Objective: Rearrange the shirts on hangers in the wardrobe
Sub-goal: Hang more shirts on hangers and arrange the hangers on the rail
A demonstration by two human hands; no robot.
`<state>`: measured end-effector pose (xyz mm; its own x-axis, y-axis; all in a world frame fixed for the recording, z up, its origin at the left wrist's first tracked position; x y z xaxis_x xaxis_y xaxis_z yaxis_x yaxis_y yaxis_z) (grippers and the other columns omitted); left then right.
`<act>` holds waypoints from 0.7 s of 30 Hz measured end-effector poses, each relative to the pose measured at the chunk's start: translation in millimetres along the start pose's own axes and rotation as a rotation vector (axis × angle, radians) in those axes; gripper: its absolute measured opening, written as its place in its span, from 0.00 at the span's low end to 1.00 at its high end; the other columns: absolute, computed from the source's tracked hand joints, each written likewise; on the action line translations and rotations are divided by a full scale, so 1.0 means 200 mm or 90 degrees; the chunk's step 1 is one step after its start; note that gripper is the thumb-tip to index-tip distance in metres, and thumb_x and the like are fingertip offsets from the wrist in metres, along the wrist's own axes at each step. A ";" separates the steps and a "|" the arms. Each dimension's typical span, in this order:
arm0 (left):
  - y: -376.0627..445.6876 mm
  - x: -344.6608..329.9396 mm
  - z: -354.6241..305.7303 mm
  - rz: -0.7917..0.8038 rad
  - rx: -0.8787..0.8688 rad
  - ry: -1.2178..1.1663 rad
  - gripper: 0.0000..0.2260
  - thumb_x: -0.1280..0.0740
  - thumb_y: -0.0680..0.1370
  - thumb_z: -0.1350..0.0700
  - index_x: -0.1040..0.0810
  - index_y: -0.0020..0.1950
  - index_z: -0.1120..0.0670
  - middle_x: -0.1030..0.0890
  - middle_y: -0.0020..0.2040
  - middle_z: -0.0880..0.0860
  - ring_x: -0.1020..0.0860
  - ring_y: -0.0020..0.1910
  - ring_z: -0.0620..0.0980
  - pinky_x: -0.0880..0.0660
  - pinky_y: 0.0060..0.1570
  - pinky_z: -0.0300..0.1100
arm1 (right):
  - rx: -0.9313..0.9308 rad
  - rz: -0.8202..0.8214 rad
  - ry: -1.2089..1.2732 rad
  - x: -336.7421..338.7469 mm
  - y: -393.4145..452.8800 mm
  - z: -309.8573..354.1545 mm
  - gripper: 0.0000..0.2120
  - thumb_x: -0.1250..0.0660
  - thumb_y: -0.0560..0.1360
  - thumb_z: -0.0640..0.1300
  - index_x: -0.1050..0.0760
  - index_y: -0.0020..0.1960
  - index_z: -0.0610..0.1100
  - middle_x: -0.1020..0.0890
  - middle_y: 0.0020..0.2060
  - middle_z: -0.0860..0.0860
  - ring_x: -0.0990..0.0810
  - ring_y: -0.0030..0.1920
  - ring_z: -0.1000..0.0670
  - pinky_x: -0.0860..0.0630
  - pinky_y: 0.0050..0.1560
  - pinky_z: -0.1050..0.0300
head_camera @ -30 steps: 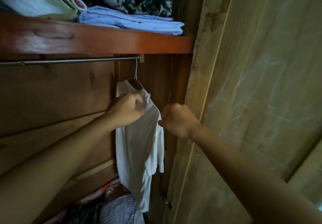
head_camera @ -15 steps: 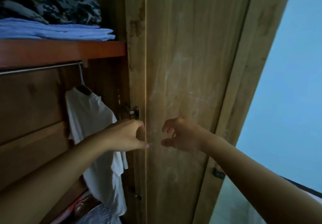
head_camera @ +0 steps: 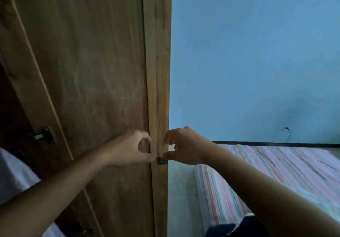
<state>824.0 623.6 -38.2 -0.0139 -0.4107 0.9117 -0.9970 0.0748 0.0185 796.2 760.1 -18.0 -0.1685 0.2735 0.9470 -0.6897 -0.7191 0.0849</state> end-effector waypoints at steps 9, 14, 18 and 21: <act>0.22 -0.34 -0.50 0.079 -0.167 0.036 0.27 0.31 0.68 0.32 0.27 0.64 0.41 0.24 0.55 0.43 0.24 0.51 0.41 0.21 0.52 0.46 | -0.226 -0.080 0.000 0.05 -0.51 -0.45 0.22 0.26 0.71 0.55 0.23 0.62 0.48 0.19 0.55 0.51 0.21 0.49 0.51 0.21 0.48 0.55; 0.31 -0.55 -0.84 0.105 -0.250 0.044 0.25 0.29 0.72 0.38 0.26 0.66 0.45 0.21 0.58 0.46 0.23 0.51 0.43 0.24 0.50 0.42 | -0.338 -0.090 -0.040 0.05 -0.84 -0.67 0.22 0.28 0.72 0.56 0.25 0.63 0.49 0.19 0.55 0.51 0.20 0.50 0.50 0.21 0.49 0.54; 0.37 -0.73 -1.14 0.128 -0.306 0.053 0.24 0.29 0.72 0.39 0.25 0.66 0.47 0.20 0.60 0.48 0.23 0.52 0.45 0.23 0.54 0.44 | -0.427 -0.087 -0.047 0.07 -1.12 -0.85 0.23 0.28 0.73 0.56 0.26 0.64 0.49 0.20 0.57 0.50 0.21 0.52 0.49 0.20 0.53 0.48; 0.42 -0.89 -1.36 0.159 -0.343 0.046 0.24 0.29 0.72 0.39 0.24 0.64 0.47 0.20 0.58 0.47 0.23 0.52 0.45 0.24 0.54 0.45 | -0.481 -0.109 -0.041 0.11 -1.33 -0.98 0.22 0.28 0.72 0.54 0.25 0.63 0.48 0.19 0.54 0.50 0.20 0.50 0.50 0.20 0.52 0.51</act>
<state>764.2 949.1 -87.4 -0.2184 -0.2595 0.9407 -0.7856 0.6186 -0.0117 837.8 1082.1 -79.7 0.0097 0.2874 0.9578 -0.9993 -0.0325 0.0199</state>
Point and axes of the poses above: each hand's wrist, its own y-axis towards the middle knuckle, its own x-axis out of the back of the hand, z = x × y, the point moved 9 cm from there along y, towards the middle knuckle
